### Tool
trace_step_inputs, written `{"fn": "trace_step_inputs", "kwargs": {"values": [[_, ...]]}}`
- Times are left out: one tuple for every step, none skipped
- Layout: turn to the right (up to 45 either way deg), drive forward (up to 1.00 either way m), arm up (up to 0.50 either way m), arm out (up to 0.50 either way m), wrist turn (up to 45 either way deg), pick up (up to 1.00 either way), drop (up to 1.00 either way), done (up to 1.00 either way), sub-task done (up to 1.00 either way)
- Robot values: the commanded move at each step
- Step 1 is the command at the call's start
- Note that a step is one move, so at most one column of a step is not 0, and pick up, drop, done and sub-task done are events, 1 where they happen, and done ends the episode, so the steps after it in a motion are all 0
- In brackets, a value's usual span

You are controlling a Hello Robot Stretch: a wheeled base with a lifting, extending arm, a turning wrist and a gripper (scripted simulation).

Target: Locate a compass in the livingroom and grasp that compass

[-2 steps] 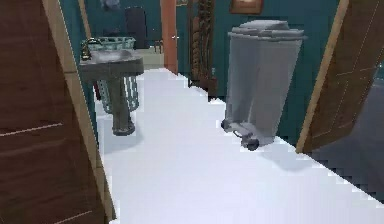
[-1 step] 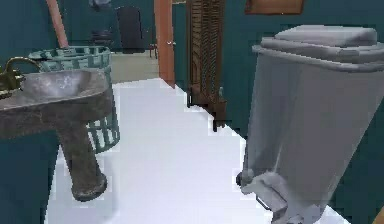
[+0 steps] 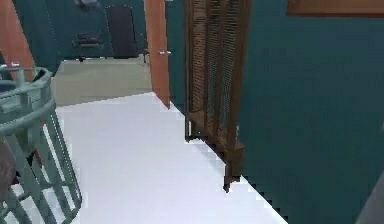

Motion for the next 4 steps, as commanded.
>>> {"fn": "trace_step_inputs", "kwargs": {"values": [[3.0,0.0,0.0,0.0,0.0,0.0,0.0,0.0,0.0],[0.0,0.3,0.0,0.0,0.0,0.0,0.0,0.0,0.0],[-27.0,0.0,0.0,0.0,0.0,0.0,0.0,0.0,0.0],[0.0,1.0,0.0,0.0,0.0,0.0,0.0,0.0,0.0]]}}
